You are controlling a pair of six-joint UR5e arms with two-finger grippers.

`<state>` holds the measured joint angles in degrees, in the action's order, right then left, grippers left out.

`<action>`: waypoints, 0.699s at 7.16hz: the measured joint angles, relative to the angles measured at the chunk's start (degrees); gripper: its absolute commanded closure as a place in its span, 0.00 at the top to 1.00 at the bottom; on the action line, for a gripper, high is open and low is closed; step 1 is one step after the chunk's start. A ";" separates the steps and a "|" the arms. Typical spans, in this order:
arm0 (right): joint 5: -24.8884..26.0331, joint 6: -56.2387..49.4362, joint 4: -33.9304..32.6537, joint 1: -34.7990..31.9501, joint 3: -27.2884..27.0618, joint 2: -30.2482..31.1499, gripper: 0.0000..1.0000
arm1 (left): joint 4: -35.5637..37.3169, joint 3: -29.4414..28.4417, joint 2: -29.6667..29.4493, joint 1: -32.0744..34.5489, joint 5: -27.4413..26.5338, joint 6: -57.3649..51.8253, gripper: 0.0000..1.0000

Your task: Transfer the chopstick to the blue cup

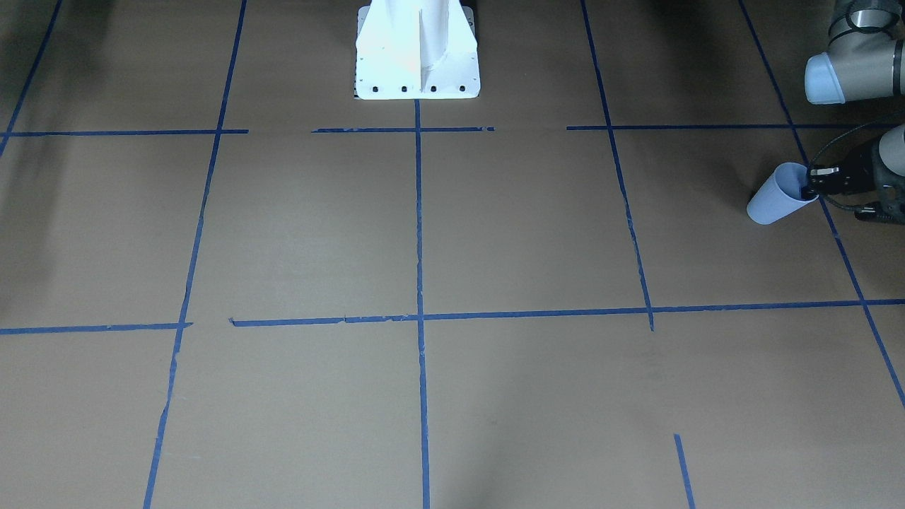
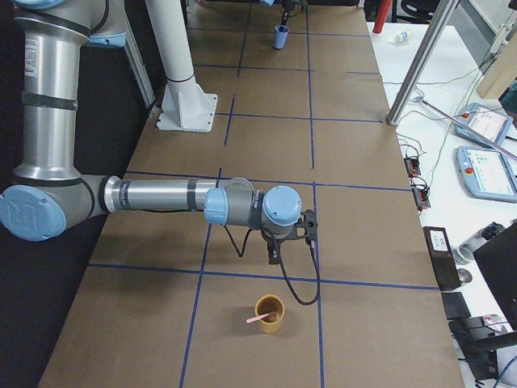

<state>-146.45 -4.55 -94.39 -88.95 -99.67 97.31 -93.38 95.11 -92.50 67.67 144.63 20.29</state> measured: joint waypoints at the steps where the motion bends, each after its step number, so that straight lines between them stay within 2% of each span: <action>1: -0.47 0.04 0.00 0.00 0.11 -0.06 1.00 | 0.01 1.34 -4.04 -0.16 2.62 7.77 0.00; 2: -0.69 0.08 -0.01 0.00 0.15 -0.08 1.00 | 0.01 3.51 -9.02 -2.03 3.50 17.71 0.00; 3: -0.74 0.10 0.01 0.00 0.19 -0.15 1.00 | 0.02 5.69 -14.78 -6.68 1.77 28.64 0.00; 5: -0.75 0.74 0.09 0.01 0.21 -0.46 1.00 | 0.06 7.94 -26.24 -20.67 -11.17 48.54 0.00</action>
<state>-147.20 -3.81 -94.30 -88.94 -99.46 96.85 -93.32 103.05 -118.74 46.99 133.47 68.83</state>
